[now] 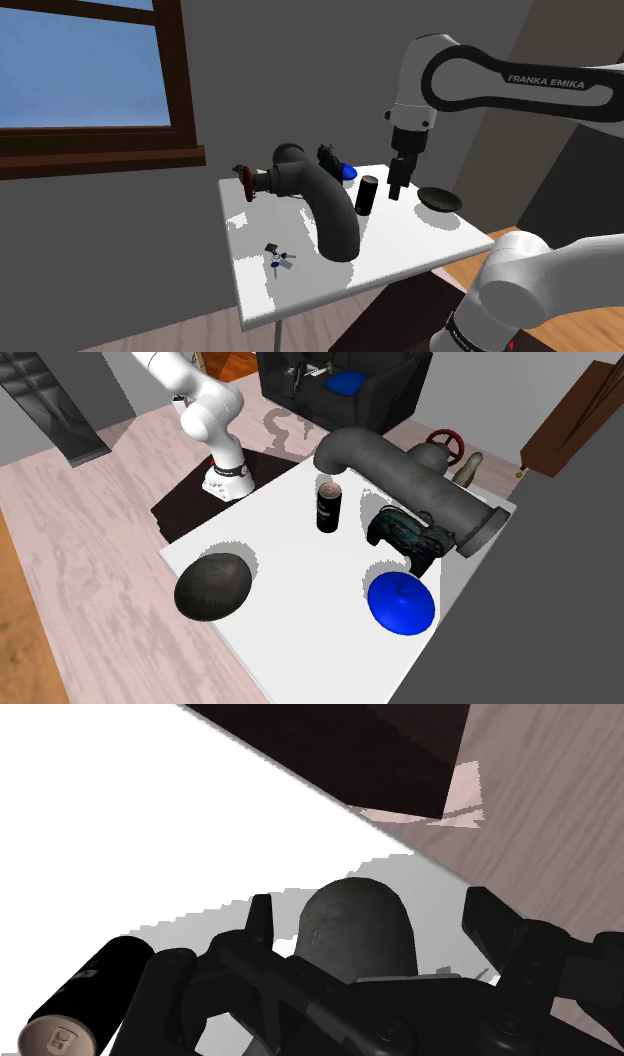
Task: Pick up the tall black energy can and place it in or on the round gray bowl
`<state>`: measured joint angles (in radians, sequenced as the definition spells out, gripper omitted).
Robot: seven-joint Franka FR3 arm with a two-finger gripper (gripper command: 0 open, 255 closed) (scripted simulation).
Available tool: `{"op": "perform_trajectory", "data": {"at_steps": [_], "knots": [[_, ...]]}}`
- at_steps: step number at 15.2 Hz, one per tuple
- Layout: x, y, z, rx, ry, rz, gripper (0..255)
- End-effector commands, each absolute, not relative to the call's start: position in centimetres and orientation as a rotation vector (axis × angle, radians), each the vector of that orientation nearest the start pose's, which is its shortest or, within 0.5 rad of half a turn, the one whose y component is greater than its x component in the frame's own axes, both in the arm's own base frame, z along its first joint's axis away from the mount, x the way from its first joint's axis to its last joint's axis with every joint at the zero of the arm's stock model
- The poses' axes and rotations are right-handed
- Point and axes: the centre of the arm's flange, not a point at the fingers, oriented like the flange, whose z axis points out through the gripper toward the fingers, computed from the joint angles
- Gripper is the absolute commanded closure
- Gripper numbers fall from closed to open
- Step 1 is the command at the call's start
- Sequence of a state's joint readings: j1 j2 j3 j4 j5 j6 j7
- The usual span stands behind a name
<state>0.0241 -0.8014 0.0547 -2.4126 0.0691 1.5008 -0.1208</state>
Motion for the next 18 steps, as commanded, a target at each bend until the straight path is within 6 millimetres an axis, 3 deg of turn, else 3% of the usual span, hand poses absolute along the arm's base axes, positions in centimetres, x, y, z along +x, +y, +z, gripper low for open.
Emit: {"op": "perform_trajectory", "data": {"at_steps": [1,18], "knots": [[29.2,3.5,56.3,-3.091,-0.282,0.171,0],[43.0,-10.5,47.8,-3.131,-0.138,0.058,0]]}}
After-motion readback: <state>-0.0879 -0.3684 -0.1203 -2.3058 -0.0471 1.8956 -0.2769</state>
